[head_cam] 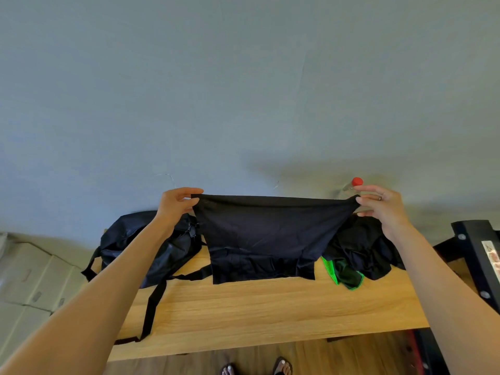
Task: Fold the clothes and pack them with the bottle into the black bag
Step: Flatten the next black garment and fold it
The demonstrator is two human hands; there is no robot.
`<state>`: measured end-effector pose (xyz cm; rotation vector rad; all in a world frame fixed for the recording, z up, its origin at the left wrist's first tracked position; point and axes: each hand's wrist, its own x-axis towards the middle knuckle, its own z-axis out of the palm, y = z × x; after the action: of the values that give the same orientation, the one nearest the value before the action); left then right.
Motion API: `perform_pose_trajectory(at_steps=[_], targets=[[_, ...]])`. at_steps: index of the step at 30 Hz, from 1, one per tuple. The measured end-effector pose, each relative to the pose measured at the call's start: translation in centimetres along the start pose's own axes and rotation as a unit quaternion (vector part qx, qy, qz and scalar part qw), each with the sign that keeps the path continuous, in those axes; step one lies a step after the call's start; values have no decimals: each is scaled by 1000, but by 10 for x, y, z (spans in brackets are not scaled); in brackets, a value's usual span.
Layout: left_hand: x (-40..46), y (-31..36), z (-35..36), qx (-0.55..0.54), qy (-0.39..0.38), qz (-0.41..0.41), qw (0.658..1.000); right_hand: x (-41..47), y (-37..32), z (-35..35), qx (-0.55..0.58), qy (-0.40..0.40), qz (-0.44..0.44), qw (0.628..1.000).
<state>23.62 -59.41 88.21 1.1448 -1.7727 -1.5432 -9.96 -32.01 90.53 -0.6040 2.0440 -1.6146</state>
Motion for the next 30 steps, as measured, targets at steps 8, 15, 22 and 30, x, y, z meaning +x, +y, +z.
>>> perform_pose_trajectory(at_steps=[8,15,22,30], targets=[[9,17,-9,75,38,55,995,3,-20,7,-142,-27,-56,988],[28,39,-17,161,67,130,976,13,-44,15,-321,2,-116,940],[39,75,-18,162,85,187,965,20,-77,5,-311,52,-189,930],[31,92,-13,141,84,188,968,23,-87,-15,-232,19,-178,956]])
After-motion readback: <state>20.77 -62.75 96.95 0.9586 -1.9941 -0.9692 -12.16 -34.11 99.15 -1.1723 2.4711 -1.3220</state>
